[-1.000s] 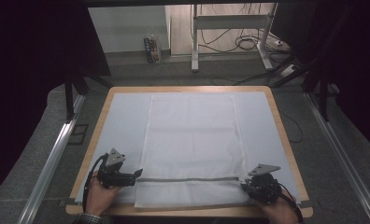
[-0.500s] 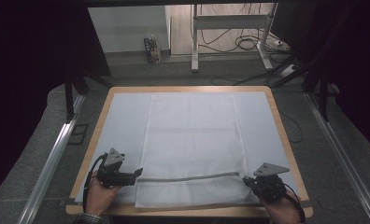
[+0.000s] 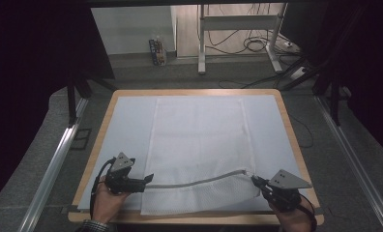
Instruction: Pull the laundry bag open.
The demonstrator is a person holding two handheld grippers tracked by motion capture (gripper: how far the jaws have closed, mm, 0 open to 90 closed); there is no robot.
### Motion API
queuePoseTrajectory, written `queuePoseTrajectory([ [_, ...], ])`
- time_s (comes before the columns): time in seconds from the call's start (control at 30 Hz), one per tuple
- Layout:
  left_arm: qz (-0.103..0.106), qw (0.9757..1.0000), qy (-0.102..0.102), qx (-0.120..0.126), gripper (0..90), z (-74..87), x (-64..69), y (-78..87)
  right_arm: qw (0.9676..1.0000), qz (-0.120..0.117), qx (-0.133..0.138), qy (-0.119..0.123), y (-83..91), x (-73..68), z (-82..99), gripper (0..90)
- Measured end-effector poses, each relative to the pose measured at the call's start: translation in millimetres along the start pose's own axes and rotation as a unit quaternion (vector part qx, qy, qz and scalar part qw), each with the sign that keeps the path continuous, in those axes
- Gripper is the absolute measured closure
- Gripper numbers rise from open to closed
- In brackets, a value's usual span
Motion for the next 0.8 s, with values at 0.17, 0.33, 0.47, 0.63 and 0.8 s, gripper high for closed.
queuePoseTrajectory([
  [0.17, 0.000, 1.0000, 0.002, 0.002, 8.6, 0.1, -0.9, 0.5, 0.9982, -0.013, -0.044, -0.037, -5.1, 6.3, 6.0, 86.9],
  [0.33, 0.000, 1.0000, 0.008, 0.002, 8.6, 2.0, -3.7, 1.3, 0.9885, -0.006, -0.145, -0.044, -21.3, 14.2, 25.7, 84.6],
  [0.47, -0.001, 1.0000, 0.007, 0.001, 8.7, 2.3, -3.7, 0.9, 0.9841, 0.021, -0.171, -0.044, -27.4, 20.1, 33.0, 62.0],
  [0.63, -0.002, 1.0000, 0.004, -0.002, 8.7, 2.6, -3.1, -0.2, 0.9809, 0.029, -0.184, -0.058, -35.6, 25.6, 38.7, 38.5],
  [0.8, -0.002, 1.0000, 0.002, -0.003, 8.8, 2.5, -2.9, -0.4, 0.9783, 0.032, -0.194, -0.065, -35.5, 18.4, 36.9, 59.0],
])
Point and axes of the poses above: each handheld gripper's, and its own axes: y roughly backward along the jaws, z roughly out of its underside, x roughly to its right, the point moved 4 cm from there along -y, roughly forward along the jaws, and after that the axes turned 8 degrees about -y, right-handed, at the moved point
